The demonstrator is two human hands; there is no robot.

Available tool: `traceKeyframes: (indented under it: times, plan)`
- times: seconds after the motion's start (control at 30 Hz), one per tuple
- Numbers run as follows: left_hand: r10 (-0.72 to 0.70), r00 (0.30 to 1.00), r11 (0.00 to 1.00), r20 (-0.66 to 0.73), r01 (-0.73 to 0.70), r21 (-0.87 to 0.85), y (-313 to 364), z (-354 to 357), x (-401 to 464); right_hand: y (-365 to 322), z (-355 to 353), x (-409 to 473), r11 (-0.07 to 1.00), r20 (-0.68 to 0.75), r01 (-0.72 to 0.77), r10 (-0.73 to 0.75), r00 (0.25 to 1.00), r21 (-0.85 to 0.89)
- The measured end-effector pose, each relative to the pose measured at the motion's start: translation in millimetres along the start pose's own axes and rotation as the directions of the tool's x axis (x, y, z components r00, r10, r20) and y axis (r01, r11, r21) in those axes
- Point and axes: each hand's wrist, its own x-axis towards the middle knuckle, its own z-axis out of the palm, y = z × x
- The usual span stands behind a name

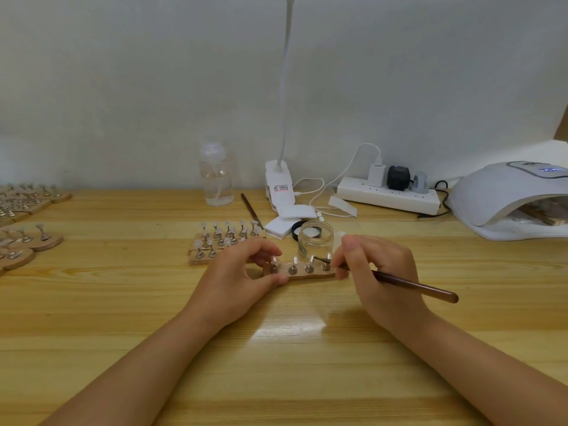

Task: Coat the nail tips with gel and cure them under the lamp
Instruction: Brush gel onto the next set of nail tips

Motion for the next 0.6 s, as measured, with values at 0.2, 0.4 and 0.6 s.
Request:
traceKeyframes:
  times: [0.2,0.4,0.6]
  plan:
    - [0.000,1.000,1.000,-0.007,0.000,-0.006,-1.4,0.5,0.5,-1.4,1.2,-3.8,0.984,0.017,-0.086,0.084,0.996,0.154]
    - [-0.019,1.000,1.000,-0.009,0.019,-0.021,-2.7,0.9,1.3,2.9,-5.4,1.9,0.993,-0.088,-0.093,0.100,0.991,0.079]
    - [-0.031,1.000,0.999,-0.005,0.031,-0.025,-1.9,0.2,0.8,2.9,-6.8,2.2,0.994,-0.047,-0.092,0.095,0.994,0.056]
